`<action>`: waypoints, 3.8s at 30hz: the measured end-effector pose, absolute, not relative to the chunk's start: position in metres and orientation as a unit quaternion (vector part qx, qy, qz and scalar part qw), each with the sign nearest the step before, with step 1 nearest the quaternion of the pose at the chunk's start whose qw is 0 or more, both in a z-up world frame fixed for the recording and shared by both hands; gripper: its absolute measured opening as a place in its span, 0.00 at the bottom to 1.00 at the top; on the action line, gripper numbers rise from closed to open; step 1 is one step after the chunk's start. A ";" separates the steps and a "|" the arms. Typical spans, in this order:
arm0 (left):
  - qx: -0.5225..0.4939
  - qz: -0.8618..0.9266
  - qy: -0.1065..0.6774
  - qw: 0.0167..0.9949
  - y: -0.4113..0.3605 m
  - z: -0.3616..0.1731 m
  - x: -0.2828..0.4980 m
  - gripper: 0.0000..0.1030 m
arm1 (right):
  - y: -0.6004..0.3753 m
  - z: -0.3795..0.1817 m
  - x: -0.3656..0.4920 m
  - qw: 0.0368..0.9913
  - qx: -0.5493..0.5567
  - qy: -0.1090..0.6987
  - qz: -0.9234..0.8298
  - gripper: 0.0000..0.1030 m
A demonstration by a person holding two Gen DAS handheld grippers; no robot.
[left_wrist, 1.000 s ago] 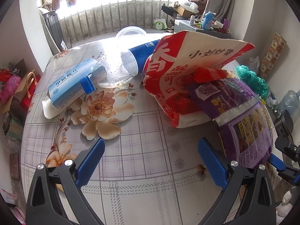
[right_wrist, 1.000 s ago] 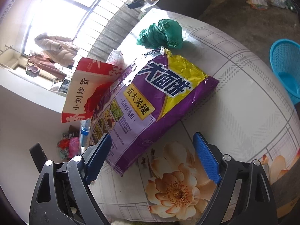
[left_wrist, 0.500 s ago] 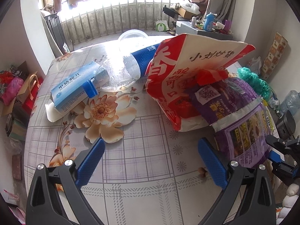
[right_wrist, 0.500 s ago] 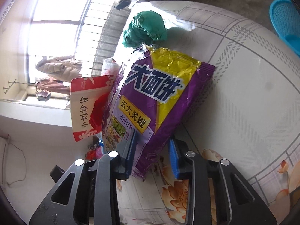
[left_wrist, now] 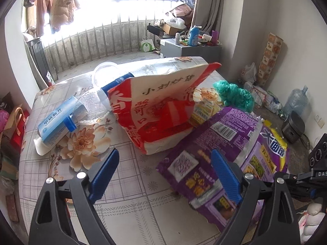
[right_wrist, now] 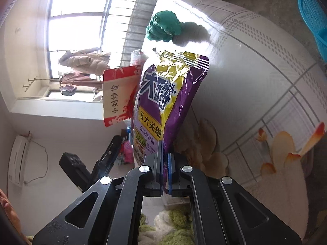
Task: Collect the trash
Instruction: 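Grasp the small yellow packet with the left gripper while the right gripper lifts the purple bag, then carry both packets over the blue basket and open both grippers, then move both grippers back to the red-and-white snack bag on the table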
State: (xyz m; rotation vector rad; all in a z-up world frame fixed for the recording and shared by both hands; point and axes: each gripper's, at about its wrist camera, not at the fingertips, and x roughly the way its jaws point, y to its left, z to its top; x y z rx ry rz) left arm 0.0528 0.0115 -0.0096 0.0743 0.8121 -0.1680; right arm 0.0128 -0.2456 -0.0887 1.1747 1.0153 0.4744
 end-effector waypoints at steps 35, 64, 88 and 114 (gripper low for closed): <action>-0.110 -0.202 0.479 0.847 -0.019 -0.040 0.124 0.42 | -0.284 -0.069 -0.003 0.778 0.435 0.416 0.179 0.00; -0.014 -0.295 0.394 0.870 -0.105 0.020 0.084 0.13 | -0.380 0.008 -0.052 0.842 0.437 0.311 0.064 0.00; 0.161 -0.385 0.629 0.656 -0.483 -0.180 0.216 0.40 | -0.523 -0.181 0.063 0.806 0.315 0.414 -0.283 0.33; 0.047 -0.496 0.366 0.786 -0.290 0.058 0.131 0.71 | -0.428 -0.043 -0.021 0.899 0.218 0.270 -0.265 0.90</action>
